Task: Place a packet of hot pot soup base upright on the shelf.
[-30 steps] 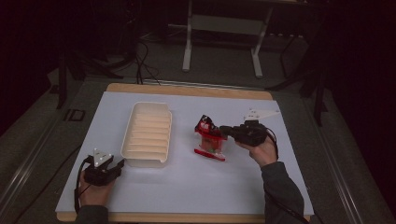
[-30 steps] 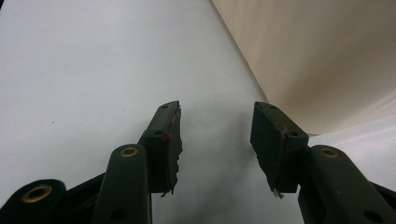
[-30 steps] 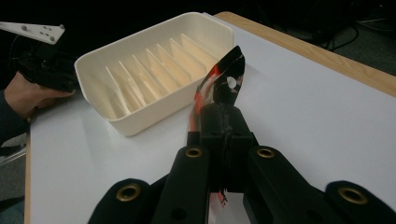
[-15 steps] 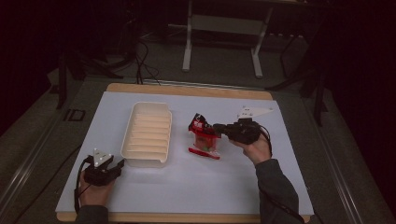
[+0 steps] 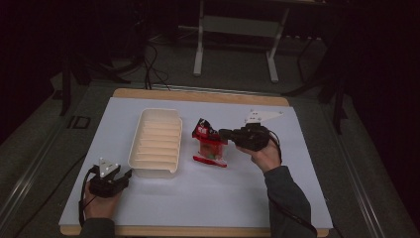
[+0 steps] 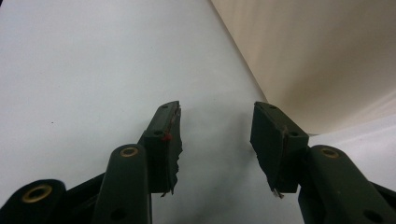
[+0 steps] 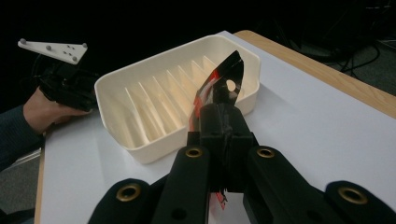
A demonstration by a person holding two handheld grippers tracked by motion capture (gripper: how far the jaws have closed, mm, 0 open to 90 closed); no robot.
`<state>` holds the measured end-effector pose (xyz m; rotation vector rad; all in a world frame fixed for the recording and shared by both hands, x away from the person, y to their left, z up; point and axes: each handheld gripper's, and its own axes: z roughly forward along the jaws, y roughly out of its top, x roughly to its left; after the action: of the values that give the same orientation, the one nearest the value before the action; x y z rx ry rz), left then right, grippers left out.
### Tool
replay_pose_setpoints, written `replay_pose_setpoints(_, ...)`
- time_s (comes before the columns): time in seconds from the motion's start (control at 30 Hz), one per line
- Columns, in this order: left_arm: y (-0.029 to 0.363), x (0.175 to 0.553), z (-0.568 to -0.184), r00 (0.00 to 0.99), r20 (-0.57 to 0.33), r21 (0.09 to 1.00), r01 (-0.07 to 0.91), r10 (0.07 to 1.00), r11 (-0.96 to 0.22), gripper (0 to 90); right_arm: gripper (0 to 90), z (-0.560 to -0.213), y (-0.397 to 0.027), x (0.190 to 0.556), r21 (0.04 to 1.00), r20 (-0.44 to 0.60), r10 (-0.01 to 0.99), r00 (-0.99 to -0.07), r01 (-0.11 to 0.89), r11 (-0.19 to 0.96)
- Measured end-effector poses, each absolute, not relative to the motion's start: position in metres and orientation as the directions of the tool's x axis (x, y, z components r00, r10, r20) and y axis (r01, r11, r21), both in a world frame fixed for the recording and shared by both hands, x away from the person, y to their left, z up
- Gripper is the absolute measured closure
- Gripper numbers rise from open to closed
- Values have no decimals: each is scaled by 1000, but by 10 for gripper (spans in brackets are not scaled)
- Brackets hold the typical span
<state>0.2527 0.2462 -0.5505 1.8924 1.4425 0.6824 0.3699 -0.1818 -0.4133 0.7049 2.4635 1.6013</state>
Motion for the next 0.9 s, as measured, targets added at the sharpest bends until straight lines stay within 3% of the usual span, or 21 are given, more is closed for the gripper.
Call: replay_pose_setpoints(0.9,246,253,-551,262,19,760,623,965,-184,527,897,-405,-142,371,910,165,381,-910,289,297)
